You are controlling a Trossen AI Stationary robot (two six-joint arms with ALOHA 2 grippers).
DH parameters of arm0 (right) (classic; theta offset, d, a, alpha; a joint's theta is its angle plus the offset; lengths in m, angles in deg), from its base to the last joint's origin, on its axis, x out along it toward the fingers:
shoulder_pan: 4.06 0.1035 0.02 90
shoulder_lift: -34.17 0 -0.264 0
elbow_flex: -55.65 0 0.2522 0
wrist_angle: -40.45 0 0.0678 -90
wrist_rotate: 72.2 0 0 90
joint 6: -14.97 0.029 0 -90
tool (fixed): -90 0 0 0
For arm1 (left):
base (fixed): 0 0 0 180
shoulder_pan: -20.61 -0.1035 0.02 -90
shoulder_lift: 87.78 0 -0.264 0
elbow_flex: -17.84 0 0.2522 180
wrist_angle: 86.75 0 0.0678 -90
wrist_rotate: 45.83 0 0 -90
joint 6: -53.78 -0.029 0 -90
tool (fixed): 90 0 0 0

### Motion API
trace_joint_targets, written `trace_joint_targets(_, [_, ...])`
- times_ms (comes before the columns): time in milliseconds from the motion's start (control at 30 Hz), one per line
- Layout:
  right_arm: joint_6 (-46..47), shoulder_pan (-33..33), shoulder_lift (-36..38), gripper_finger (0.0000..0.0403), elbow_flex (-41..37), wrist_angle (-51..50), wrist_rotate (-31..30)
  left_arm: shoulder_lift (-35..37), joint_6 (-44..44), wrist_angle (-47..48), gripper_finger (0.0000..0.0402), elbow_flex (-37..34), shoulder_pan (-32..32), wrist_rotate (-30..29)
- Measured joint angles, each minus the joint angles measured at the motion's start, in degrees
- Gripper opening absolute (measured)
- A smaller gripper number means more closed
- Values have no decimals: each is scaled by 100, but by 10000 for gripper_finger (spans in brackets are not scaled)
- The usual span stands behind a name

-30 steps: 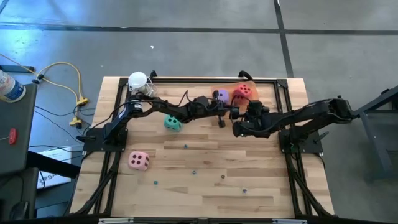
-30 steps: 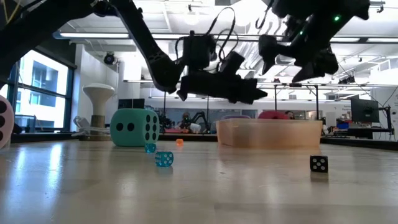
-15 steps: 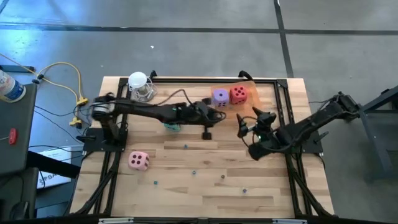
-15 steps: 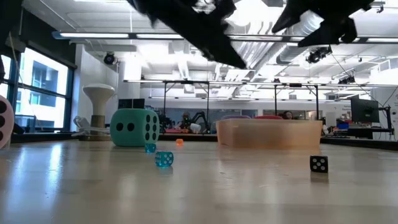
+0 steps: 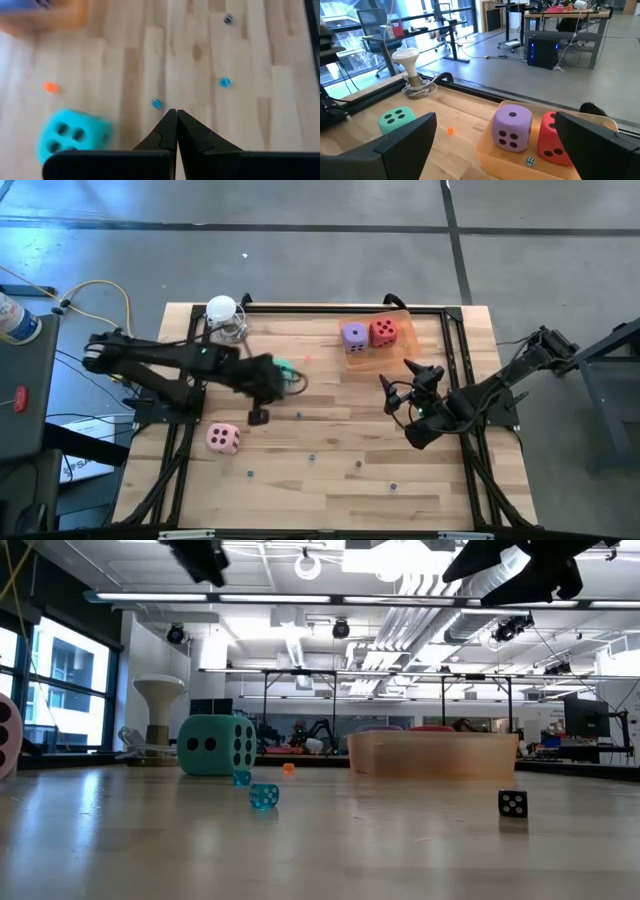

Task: Pick & Place Dice
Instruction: Put the small light blue die into the the orange bin

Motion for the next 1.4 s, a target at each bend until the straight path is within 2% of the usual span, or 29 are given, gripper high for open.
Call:
trace_joint_targets(167, [-1, -145, 0, 398, 0, 0, 450, 499, 899, -595, 2, -1149, 633, -22])
trace_joint_targets(333, [0, -322, 0, 398, 0, 0, 749, 523, 1416, -1491, 2, -1944, 1278, -33])
trace_joint_targets(400, [0, -393, 0, 398, 0, 0, 742, 433, 1279, -1832, 2, -1996, 1417, -164])
trace_joint_targets(567, [-1, -539, 0, 398, 0, 4, 736, 178, 198, -2418, 2, -1998, 1543, -302])
trace_joint_targets(733, [-2, -576, 0, 398, 0, 12, 755, -173, -783, -2520, 2, -1998, 1538, -303])
trace_joint_targets(967, [-509, -574, 0, 398, 0, 231, 883, -677, -1360, -2903, 2, -2000, 1335, -299])
trace_joint_targets(1167, [-1072, -574, 0, 398, 0, 607, 995, -855, -1500, -3246, 2, -2000, 1261, -299])
trace_joint_targets(1400, [-1600, -574, 0, 398, 2, 657, 1568, -851, -791, -3669, 2, -1999, 1261, -279])
